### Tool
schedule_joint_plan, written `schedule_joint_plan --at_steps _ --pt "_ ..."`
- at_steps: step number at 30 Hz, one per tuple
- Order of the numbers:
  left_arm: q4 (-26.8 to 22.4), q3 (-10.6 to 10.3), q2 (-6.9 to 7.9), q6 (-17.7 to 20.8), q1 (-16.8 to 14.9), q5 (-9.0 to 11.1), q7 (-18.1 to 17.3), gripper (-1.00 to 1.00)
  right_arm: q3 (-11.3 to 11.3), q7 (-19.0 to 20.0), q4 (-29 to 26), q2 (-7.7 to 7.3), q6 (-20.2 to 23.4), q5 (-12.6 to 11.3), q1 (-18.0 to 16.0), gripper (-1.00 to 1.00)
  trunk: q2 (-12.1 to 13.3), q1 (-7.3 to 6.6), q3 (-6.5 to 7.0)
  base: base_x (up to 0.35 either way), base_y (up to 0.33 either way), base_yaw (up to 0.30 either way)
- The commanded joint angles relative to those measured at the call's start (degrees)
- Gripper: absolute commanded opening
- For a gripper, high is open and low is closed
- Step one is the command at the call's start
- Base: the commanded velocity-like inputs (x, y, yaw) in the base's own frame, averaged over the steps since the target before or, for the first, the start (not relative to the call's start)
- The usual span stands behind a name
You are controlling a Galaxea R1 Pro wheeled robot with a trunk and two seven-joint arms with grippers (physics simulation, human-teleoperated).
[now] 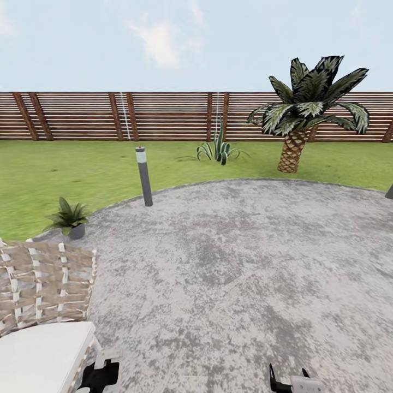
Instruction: Pick up the pesticide atomizer in the garden and spray insectifuge to fully cover both potted plants in the garden.
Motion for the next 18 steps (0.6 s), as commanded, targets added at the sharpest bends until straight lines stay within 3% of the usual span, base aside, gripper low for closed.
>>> schedule_joint_plan --at_steps 1,10,18 --pt "0.1 0.3 -0.02 -0.3 -0.1 -0.6 0.2 -1.0 0.1 -0.3 0.0 0.04 -0.1 0.2 0.0 1.0 0.0 -0.01 -0.05 0.022 0.004 0.0" --pt "0.1 0.3 -0.02 -0.2 -0.1 -0.6 0.2 -1.0 0.1 -0.3 0.0 0.03 -0.1 0.2 0.0 1.0 0.0 -0.01 -0.05 0.019 0.001 0.0" --pt "0.1 0.3 -0.02 -0.2 0.0 -0.6 0.2 -1.0 0.1 -0.3 0.0 0.04 -0.1 0.2 0.0 1.0 0.0 -0.01 -0.05 0.291 0.0 0.0"
